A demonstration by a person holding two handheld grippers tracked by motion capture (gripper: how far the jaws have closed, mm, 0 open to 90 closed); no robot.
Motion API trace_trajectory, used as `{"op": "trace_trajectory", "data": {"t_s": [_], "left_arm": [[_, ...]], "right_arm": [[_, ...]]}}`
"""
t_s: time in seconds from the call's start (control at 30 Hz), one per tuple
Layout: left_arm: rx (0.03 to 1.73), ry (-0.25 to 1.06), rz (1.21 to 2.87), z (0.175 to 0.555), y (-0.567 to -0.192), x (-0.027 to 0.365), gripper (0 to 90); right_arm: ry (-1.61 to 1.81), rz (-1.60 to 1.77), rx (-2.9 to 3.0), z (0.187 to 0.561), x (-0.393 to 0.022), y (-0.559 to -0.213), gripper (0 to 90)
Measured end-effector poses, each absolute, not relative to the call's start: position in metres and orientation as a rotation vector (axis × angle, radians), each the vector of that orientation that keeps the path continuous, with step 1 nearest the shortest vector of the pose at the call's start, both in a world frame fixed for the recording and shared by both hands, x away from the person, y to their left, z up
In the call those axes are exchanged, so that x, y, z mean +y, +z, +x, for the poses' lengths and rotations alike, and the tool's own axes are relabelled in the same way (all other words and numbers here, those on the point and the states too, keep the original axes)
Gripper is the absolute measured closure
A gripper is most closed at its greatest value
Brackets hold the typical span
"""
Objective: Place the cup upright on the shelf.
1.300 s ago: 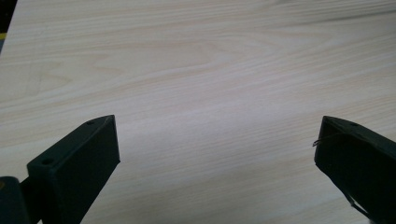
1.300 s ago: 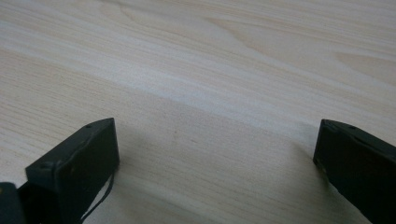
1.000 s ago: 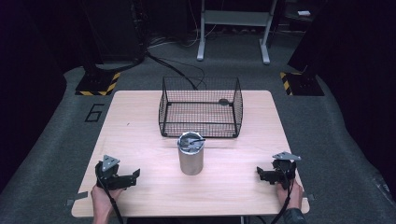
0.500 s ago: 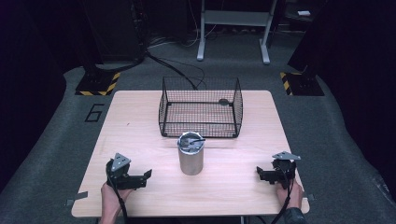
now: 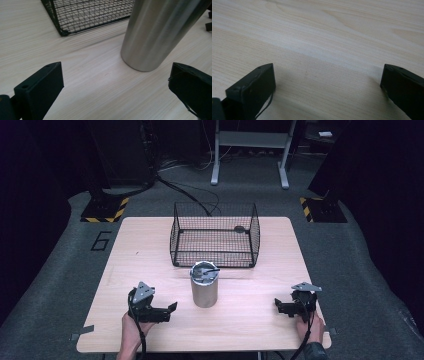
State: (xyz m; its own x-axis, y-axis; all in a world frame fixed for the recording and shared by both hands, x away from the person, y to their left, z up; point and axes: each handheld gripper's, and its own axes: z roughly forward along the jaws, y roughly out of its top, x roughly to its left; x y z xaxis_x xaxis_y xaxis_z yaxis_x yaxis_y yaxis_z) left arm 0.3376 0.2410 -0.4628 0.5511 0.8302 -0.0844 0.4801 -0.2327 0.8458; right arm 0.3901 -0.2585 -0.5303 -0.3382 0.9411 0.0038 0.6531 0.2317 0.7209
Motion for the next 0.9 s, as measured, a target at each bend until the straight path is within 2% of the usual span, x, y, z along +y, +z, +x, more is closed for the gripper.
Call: {"op": "trace_trajectory", "data": {"t_s": [0.5, 0.9], "left_arm": [[0.920, 0.434, 1.906, 0.348, -0.452, 0.189, 0.0], [0.888, 0.412, 1.877, 0.365, -0.448, 0.174, 0.0]], "right_arm": [[0.888, 1.461, 2.077, 0.390, -0.258, -0.530, 0.0], [0.893, 1.466, 2.074, 0.391, -0.258, -0.530, 0.0]]}}
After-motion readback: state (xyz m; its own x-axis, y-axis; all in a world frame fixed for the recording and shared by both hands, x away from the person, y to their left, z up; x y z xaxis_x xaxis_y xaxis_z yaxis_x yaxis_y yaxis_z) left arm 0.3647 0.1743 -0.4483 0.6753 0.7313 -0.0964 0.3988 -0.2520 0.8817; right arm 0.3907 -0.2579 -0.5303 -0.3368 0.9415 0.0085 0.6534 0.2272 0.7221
